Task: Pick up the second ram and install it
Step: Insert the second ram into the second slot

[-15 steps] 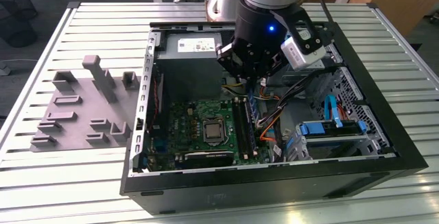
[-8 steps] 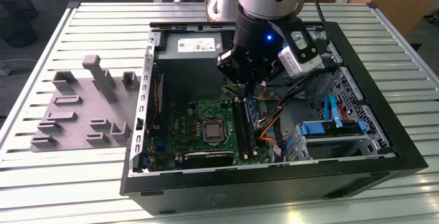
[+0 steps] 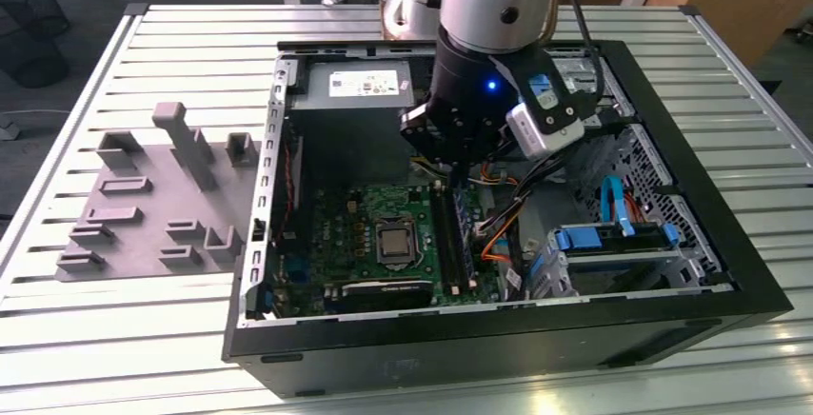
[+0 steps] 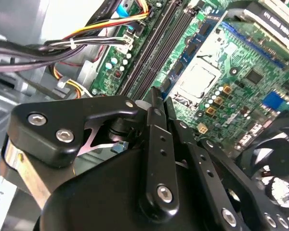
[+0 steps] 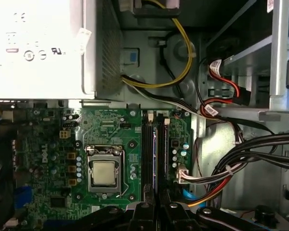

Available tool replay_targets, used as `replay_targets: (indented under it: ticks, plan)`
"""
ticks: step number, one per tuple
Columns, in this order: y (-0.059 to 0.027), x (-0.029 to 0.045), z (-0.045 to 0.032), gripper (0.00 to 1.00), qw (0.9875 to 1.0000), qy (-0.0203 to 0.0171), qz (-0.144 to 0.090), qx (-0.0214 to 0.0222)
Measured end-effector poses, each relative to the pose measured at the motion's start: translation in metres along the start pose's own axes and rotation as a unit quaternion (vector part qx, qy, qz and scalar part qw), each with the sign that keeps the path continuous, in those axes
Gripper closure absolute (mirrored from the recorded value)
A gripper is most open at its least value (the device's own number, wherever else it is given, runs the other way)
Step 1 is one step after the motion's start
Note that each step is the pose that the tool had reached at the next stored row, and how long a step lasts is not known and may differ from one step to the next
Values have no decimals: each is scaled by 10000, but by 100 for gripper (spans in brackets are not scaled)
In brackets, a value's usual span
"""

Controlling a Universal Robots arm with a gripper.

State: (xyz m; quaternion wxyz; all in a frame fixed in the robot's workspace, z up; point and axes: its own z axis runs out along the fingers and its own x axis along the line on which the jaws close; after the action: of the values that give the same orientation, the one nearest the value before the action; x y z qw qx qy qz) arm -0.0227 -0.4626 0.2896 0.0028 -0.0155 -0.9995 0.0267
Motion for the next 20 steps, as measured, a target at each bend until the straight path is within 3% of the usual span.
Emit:
replay_targets:
  ticks: [6, 14, 20]
  plan:
    - [3, -2, 54, 86, 10000, 47, 51, 2]
    - [10, -8, 198, 86, 10000, 57, 2, 2]
    - [10, -8, 211, 86, 10000, 58, -7, 3]
